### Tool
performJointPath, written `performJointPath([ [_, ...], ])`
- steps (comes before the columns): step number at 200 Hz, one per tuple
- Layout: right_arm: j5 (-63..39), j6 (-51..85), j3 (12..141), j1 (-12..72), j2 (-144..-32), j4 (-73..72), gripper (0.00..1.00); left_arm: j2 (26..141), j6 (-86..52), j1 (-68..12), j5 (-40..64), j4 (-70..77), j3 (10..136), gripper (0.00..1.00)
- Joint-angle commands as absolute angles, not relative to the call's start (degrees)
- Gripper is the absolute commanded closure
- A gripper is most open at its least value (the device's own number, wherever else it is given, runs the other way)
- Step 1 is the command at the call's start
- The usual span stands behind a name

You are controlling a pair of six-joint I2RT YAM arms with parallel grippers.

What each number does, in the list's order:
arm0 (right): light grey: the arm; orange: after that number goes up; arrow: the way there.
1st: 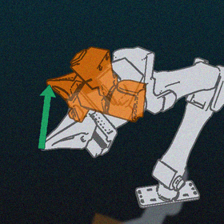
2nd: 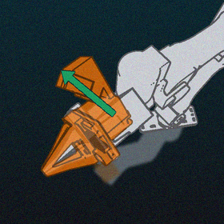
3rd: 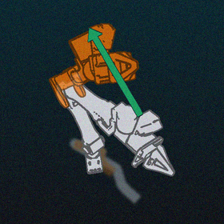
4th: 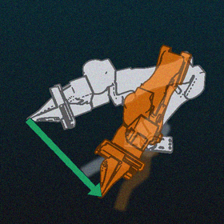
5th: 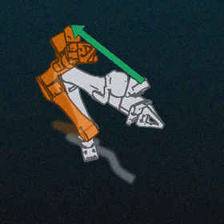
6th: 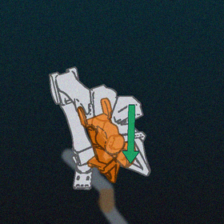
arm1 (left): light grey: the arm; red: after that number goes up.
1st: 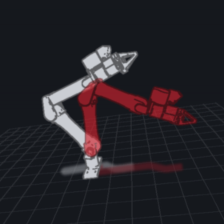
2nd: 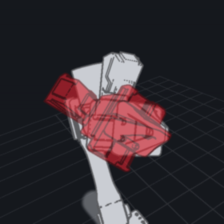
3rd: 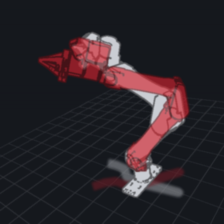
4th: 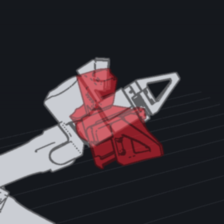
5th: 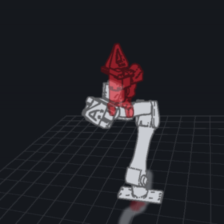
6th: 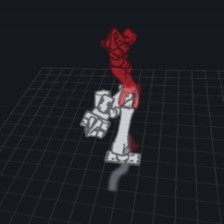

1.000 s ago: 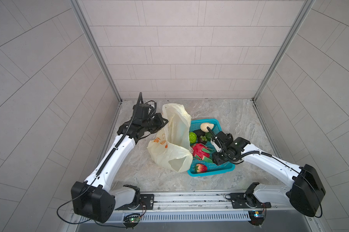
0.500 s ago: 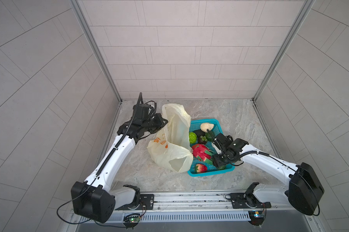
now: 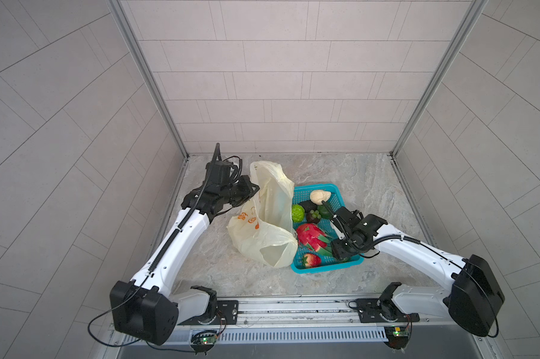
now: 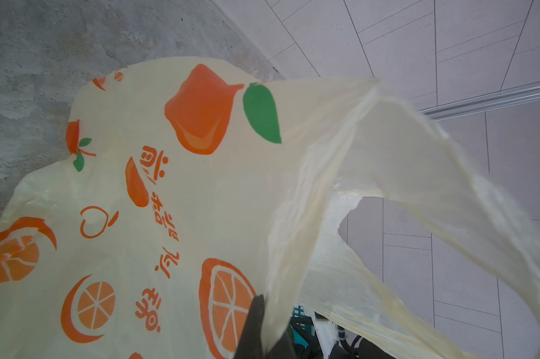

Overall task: Place the fruits into the plastic bag
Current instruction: Place the fruit in the bin, then pick up the fruit from the bin.

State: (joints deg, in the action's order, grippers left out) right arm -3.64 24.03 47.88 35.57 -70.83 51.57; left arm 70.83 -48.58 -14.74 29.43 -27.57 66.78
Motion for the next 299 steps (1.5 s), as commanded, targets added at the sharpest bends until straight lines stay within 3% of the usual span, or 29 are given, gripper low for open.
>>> performJointPath([
  [1,-1.73,24.35,48.38,35.42,-68.82,54.15,0.39,70.77,-47.91,-14.43,29.05,-28.12,66.81,1.00],
  [33,-3.96,23.91,48.22,35.60,-70.42,53.50,0.44,71.14,-47.90,-14.42,29.11,-27.95,67.10,1.00],
  [130,-7.02,22.62,46.91,35.86,-78.54,50.11,0.44,70.84,-47.83,-14.48,28.92,-28.30,67.16,1.00],
  [152,-6.41,21.72,47.45,35.90,-79.38,49.91,0.55,70.78,-47.55,-14.47,28.94,-28.65,67.67,1.00],
  [171,-3.96,21.67,47.72,35.80,-77.56,49.84,0.72,70.73,-47.47,-14.48,28.88,-28.87,67.80,1.00],
  [186,-2.94,22.01,47.93,35.60,-75.12,49.75,0.78,70.84,-47.37,-14.43,29.07,-29.00,67.87,1.00],
  [251,-0.45,19.13,54.32,35.53,-63.80,52.66,0.79,71.55,-48.05,-14.49,29.36,-28.83,68.14,1.00],
  [299,-13.76,15.31,61.80,37.67,-58.89,43.36,0.80,71.66,-48.15,-14.43,29.31,-28.65,67.61,1.00],
])
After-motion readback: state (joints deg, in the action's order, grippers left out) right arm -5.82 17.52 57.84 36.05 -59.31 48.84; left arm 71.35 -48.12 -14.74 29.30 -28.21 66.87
